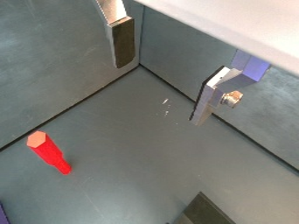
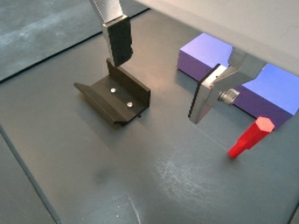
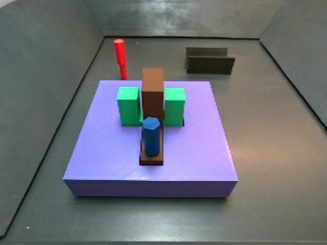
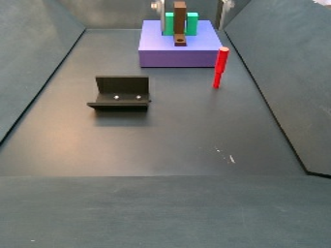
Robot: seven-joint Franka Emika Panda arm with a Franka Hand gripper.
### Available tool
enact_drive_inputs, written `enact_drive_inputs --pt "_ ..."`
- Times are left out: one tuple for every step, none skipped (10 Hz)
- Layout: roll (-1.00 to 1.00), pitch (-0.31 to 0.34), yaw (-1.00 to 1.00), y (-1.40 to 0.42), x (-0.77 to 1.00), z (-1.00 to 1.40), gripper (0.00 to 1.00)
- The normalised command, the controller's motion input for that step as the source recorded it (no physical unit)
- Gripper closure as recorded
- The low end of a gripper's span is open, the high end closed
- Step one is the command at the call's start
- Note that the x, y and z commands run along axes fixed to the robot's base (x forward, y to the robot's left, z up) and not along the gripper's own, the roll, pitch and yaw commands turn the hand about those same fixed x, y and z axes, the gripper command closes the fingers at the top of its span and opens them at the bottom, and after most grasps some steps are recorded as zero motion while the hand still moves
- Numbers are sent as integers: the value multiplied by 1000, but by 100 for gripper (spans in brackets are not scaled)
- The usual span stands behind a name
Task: Pick up the red object. Move up. Move to above the board. Insert the red object.
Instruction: Pick up the red object.
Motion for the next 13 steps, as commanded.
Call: enact_drive_inputs --pt "0 -96 0 -240 -260 -177 0" --pt "139 -87 29 -766 -471 -229 0" --pt "111 -81 31 -857 -446 -194 0" --pt "13 -50 31 -680 -306 -274 0" --pt "-3 -74 23 -514 -311 -191 0" --pt "-37 -146 0 -366 -420 -269 0" --pt "0 -184 0 -406 -406 -371 0" --pt "0 -171 0 -391 -337 -463 0" --pt "0 -160 0 -357 -371 -431 0" --pt "0 -126 0 -209 -351 -366 0" --pt "-14 -114 0 -123 -351 -266 0" --pt "-17 -93 0 -71 -251 -237 0" --pt "-11 -96 0 -106 -269 -203 0"
